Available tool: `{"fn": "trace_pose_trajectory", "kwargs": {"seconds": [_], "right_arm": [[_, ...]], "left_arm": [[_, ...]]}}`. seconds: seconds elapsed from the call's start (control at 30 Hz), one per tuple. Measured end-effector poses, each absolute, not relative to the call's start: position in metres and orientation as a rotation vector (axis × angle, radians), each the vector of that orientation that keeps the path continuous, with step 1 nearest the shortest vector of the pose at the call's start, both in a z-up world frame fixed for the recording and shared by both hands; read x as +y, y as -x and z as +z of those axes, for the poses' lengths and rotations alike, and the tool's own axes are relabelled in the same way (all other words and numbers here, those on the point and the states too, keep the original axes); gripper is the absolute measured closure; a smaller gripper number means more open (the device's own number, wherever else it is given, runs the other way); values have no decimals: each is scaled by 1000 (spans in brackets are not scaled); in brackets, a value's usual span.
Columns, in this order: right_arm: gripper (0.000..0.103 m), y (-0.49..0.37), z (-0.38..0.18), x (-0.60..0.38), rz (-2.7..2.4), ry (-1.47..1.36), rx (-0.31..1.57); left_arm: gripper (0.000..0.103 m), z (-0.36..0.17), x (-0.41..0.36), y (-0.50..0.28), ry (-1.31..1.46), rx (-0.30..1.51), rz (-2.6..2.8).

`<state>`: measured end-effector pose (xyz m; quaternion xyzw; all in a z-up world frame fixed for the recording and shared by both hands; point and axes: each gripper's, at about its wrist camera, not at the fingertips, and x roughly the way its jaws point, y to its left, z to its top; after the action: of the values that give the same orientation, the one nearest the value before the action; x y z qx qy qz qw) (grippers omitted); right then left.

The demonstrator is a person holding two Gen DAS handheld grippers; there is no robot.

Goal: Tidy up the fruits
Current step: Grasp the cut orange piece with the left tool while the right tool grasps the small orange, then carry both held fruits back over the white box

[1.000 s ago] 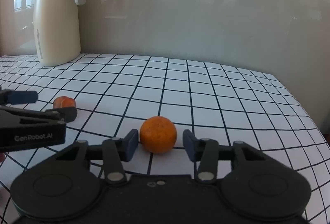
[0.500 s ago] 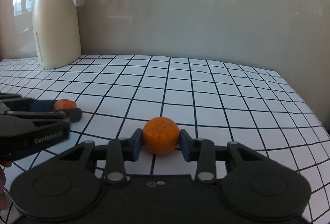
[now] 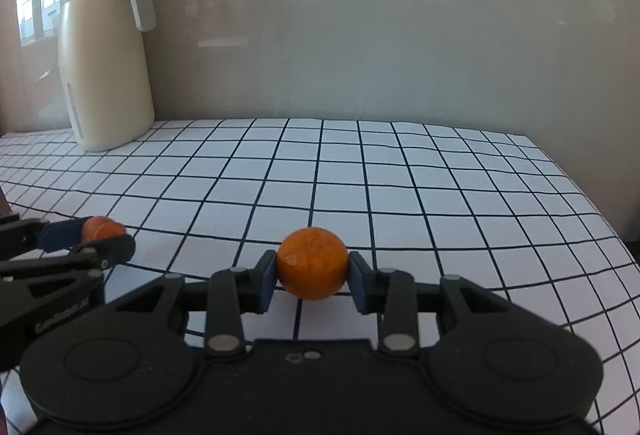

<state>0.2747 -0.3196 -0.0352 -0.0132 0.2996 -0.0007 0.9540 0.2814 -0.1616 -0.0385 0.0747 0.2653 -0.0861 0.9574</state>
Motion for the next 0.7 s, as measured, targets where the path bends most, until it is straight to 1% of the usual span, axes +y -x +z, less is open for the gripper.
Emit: {"fn": "trace_pose_trajectory", "kwargs": {"seconds": [0.7], "right_arm": [[74, -181, -4, -291, 50, 66, 549]], "left_arm": [[72, -2, -119, -171, -151, 427, -147]]}}
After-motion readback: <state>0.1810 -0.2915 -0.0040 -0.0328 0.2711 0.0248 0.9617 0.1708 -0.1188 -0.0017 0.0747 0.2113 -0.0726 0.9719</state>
